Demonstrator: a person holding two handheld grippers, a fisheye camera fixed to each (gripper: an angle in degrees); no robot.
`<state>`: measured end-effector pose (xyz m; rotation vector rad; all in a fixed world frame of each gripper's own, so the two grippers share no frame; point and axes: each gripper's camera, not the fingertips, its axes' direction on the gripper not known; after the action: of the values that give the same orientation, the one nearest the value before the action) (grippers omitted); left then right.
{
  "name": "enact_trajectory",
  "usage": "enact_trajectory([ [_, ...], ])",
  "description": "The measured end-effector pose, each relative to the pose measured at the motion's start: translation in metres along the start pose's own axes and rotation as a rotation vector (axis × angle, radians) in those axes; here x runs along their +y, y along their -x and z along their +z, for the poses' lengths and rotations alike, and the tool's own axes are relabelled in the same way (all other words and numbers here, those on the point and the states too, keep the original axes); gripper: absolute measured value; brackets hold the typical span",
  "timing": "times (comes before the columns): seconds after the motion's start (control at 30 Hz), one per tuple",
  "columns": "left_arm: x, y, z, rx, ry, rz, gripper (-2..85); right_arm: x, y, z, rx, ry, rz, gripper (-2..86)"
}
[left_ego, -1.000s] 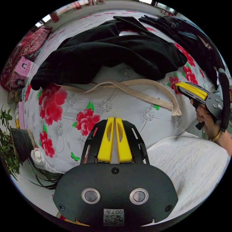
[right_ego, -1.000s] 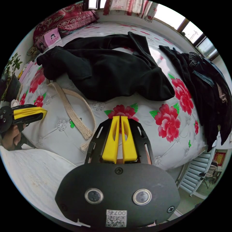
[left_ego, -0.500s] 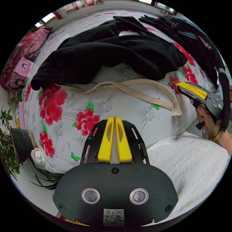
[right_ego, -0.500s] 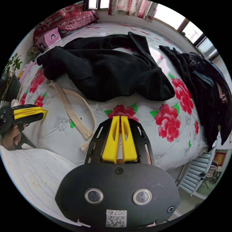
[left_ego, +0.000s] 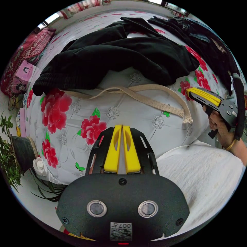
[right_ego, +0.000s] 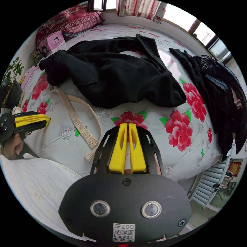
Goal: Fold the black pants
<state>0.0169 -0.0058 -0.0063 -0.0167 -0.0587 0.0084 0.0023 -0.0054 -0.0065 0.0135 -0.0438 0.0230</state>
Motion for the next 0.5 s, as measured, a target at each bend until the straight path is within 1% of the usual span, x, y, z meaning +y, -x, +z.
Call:
enact_trajectory([
  [0.5,0.002,-0.005,-0.001,0.003,-0.001,-0.003,-0.9,-0.004,-0.016,0.001,-0.008,-0.004,0.006,-0.3],
])
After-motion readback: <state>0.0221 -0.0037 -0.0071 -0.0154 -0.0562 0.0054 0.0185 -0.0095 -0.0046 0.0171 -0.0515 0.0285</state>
